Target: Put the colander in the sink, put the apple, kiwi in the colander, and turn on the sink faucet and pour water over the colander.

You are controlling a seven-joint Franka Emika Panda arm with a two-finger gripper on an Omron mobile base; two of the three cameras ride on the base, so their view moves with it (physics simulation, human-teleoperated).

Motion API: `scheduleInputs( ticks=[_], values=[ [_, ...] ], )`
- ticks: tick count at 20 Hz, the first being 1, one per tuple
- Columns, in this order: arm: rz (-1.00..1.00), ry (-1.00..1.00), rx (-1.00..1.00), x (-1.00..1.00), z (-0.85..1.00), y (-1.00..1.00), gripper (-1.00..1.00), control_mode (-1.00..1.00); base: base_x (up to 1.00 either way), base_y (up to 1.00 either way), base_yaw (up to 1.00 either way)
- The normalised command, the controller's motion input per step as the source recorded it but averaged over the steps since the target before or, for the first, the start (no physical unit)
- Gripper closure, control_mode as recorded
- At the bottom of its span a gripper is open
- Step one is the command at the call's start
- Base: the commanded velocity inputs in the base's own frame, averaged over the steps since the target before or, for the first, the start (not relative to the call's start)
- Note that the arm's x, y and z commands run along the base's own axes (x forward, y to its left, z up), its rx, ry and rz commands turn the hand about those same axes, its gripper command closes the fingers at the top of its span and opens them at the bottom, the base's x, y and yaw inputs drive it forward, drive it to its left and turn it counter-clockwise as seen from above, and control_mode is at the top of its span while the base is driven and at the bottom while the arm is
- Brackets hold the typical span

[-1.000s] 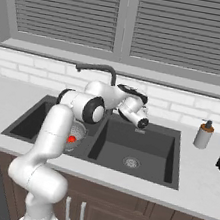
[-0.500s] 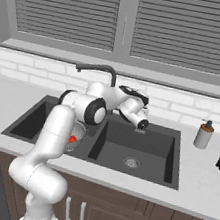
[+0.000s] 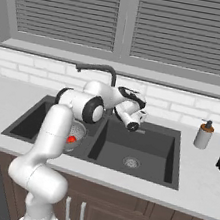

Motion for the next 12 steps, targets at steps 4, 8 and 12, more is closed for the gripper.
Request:
scheduleInputs(
  ticks=[4, 8, 12],
  values=[
    [-0.16, 0.02, 0.12, 0.17, 0.00, -0.88, -1.00, -1.00, 0.00, 0.00, 0.00],
    [-0.10, 0.06, 0.14, 0.40, 0.01, -0.94, -1.00, -1.00, 0.00, 0.00, 0.00],
    [-0.03, 0.07, 0.14, 0.40, 0.00, -0.96, -1.00, -1.00, 0.00, 0.00, 0.00]
  ],
)
